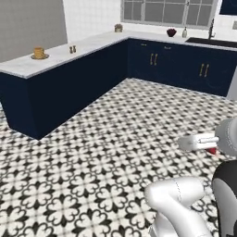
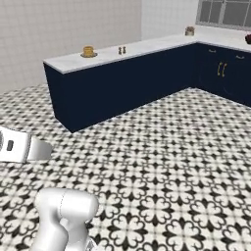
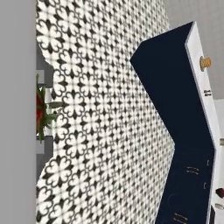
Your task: Take the strawberry from the fridge and place it on top of the pancake, located on the dining counter.
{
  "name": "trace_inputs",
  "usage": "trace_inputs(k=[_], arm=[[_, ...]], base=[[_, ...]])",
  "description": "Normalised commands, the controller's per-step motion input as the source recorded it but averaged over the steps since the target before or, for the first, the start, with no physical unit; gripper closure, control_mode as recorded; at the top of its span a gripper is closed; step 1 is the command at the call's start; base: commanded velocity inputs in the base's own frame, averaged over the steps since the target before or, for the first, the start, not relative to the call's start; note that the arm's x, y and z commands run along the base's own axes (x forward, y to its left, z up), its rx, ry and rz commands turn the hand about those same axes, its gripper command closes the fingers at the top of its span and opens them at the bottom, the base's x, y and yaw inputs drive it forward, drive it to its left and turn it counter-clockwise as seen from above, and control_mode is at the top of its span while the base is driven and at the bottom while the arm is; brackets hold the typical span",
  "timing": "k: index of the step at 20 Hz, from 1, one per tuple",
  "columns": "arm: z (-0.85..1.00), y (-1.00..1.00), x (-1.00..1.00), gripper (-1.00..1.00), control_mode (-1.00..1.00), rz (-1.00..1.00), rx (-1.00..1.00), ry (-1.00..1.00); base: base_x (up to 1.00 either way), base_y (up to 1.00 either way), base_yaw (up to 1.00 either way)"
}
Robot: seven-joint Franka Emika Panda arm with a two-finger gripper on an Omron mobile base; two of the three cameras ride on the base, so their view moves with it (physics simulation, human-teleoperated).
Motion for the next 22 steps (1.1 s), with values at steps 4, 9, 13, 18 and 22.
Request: trace_inputs(k=[4, 9, 13, 18, 22], arm=[[0.0, 0.0, 0.0, 1.0, 1.0, 0.0, 0.0, 0.0], [0.0, 0.0, 0.0, 1.0, 1.0, 0.0, 0.0, 0.0], [0.0, 0.0, 0.0, 1.0, 1.0, 0.0, 0.0, 0.0], [0.0, 0.0, 0.0, 1.0, 1.0, 0.0, 0.0, 0.0], [0.0, 0.0, 0.0, 1.0, 1.0, 0.0, 0.0, 0.0]], base=[[1.0, 1.0, 0.0], [1.0, 1.0, -0.03], [1.0, 1.0, -0.15], [1.0, 1.0, -0.16], [1.0, 1.0, -0.17]])
